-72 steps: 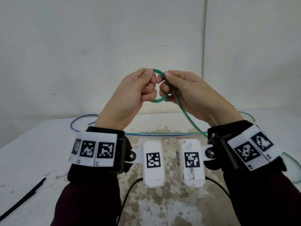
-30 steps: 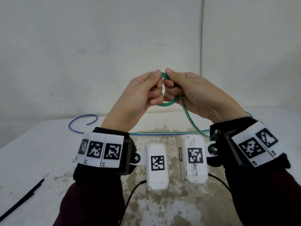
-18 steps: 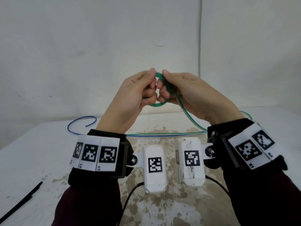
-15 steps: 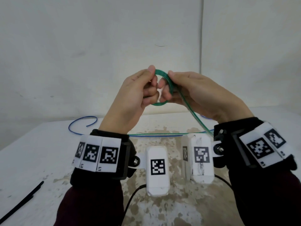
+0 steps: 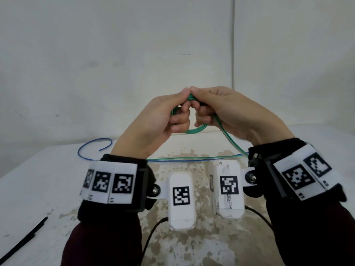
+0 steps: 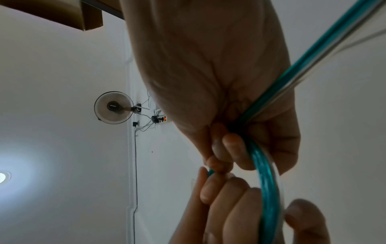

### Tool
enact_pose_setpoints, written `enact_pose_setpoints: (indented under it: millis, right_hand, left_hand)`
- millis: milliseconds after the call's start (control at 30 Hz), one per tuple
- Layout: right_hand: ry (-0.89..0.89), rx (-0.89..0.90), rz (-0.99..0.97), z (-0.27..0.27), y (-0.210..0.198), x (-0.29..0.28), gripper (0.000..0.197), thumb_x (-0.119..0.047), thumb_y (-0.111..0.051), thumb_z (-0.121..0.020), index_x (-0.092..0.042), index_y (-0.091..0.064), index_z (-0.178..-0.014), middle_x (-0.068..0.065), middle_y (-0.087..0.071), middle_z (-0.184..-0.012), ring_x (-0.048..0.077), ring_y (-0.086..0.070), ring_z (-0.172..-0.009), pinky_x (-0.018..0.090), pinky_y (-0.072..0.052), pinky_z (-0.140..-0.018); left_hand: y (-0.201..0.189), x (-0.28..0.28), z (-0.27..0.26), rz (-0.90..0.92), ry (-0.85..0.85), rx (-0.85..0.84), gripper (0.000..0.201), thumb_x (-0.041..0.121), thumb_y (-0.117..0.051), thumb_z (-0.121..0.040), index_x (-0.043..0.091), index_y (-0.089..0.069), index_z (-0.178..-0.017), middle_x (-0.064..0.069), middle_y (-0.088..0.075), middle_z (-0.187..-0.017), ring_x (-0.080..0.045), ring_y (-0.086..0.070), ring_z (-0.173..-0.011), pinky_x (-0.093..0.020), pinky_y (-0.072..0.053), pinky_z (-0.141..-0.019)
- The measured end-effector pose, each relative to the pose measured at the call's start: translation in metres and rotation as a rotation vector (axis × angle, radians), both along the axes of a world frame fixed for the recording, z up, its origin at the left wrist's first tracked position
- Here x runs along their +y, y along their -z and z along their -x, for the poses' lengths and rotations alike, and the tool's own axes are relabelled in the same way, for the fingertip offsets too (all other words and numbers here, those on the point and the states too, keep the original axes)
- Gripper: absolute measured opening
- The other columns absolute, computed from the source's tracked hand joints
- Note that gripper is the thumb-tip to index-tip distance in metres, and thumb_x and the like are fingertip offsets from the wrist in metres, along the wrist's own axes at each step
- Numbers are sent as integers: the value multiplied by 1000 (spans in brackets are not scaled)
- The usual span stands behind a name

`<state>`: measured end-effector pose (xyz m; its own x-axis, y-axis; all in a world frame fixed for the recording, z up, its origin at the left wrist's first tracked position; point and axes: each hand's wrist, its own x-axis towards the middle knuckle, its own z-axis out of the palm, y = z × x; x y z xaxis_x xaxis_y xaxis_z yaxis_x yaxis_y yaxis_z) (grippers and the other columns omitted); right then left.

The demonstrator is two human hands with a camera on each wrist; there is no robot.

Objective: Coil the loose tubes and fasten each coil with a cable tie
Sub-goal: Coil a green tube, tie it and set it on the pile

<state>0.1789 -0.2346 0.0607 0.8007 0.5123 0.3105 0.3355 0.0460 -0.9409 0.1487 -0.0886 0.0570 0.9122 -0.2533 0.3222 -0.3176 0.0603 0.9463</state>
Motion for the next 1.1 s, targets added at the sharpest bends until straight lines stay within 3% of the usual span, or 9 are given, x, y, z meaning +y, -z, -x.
enact_pose_setpoints:
  millis: [167,233,300,367,467,600,800,900,1100]
  right_hand:
    - [5,15,-93,3,-1,6,36,-27,-38,-102,-11,-49,-72,-8,-32,-46,10,-39,-46,23,-53,-68]
    - [78,21,-161,1,-3,4,36,-27,-38,-102,-13,-47,-70,-9,-31,-45,9,-35,-45,20,-52,-63]
    - [118,27,-198,-3,-4,-3,37,-28,-38,-102,-14,-47,-70,-10,-30,-45,9,-35,-44,20,-51,-62]
    - [137,34,-226,-5,-4,-11,37,-28,-38,-102,-14,-47,-69,-10,-30,-45,8,-34,-44,20,-51,-62]
    - [148,28,-235,-7,-5,-15,37,-29,-37,-102,-15,-46,-70,-10,-29,-46,8,-34,-44,21,-51,-64]
    - [139,14,-195,-8,-3,-13,37,-30,-37,-102,-14,-47,-70,-9,-29,-47,9,-35,-46,21,-51,-63]
    - [122,5,-150,-7,-4,-16,37,-31,-38,-102,-14,-46,-69,-7,-28,-51,9,-33,-46,21,-50,-61]
    - [90,-40,-42,-5,-3,-17,38,-30,-39,-101,-14,-47,-68,-8,-30,-50,9,-31,-45,21,-46,-59]
    - [28,-150,250,2,1,-7,40,-28,-39,-102,-13,-46,-65,-12,-33,-47,10,-27,-46,18,-41,-55]
  left_hand:
    - [1,8,1,60,4,-39,36,25,-35,-101,7,-51,-75,10,-51,-53,-5,-32,-46,-13,-31,-48]
    - [2,9,0,98,-17,-50,29,23,-41,-98,7,-62,-88,2,-56,-67,-10,-50,-60,-20,-46,-67]
    - [3,12,-2,6,-157,-98,20,17,-51,-95,8,-67,-99,-3,-63,-83,-14,-61,-80,-30,-51,-85]
    - [3,14,-1,-43,-240,-116,22,18,-61,-88,5,-69,-104,-9,-67,-94,-15,-63,-89,-33,-51,-90]
    - [4,12,0,-55,-256,-106,33,25,-69,-74,5,-71,-100,-8,-68,-91,-13,-65,-85,-31,-52,-89]
    - [6,7,-2,-84,-265,-123,13,16,-68,-81,8,-72,-91,-8,-70,-83,-13,-65,-80,-31,-51,-94]
    - [8,9,-2,-79,-200,-109,16,17,-66,-80,8,-72,-91,-7,-71,-81,-16,-67,-81,-32,-53,-93]
    - [7,9,-2,-140,-137,-70,16,21,-59,-88,9,-69,-91,-4,-69,-80,-16,-66,-80,-33,-55,-87]
    - [4,11,0,-200,-6,45,41,34,-38,-100,8,-64,-82,-5,-58,-65,-18,-57,-59,-30,-55,-68]
